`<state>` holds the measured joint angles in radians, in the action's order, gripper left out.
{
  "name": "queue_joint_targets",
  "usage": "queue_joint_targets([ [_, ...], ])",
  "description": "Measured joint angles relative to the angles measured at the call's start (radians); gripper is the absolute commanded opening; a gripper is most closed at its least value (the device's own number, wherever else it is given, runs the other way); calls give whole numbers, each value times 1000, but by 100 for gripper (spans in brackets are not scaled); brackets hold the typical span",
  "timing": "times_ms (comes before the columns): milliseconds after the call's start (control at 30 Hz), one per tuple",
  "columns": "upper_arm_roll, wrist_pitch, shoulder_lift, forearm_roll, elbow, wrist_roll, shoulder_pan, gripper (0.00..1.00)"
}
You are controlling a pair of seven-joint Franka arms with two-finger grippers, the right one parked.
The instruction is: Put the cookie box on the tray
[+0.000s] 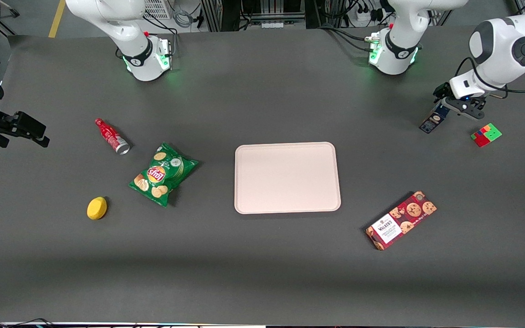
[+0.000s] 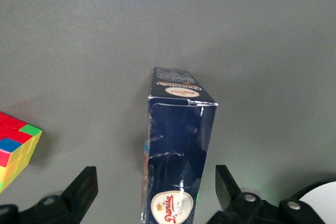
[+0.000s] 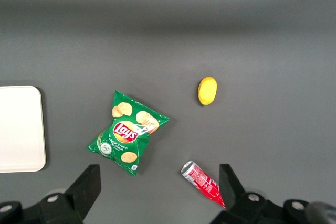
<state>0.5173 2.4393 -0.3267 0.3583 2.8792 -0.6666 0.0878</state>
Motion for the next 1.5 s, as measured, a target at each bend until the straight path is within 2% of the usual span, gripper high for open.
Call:
queue_joint_targets([
  [100,2,14,14,5,1,0,-1,59],
  [200,2,29,29,7,1,0,-3,11],
  [233,3,34,33,8,1,0,-4,0],
  [667,41,35,53,8,-17,4,-13,0],
  [867,22,-132,40,6,-126,39,-13,0],
  [967,-36,-241,22,-16,-212,70,-13,0],
  [1200,-209,-548,12,-156,-511,143,-9,0],
  [1500,-347,-910,128,-257,-983,359,-7,0],
])
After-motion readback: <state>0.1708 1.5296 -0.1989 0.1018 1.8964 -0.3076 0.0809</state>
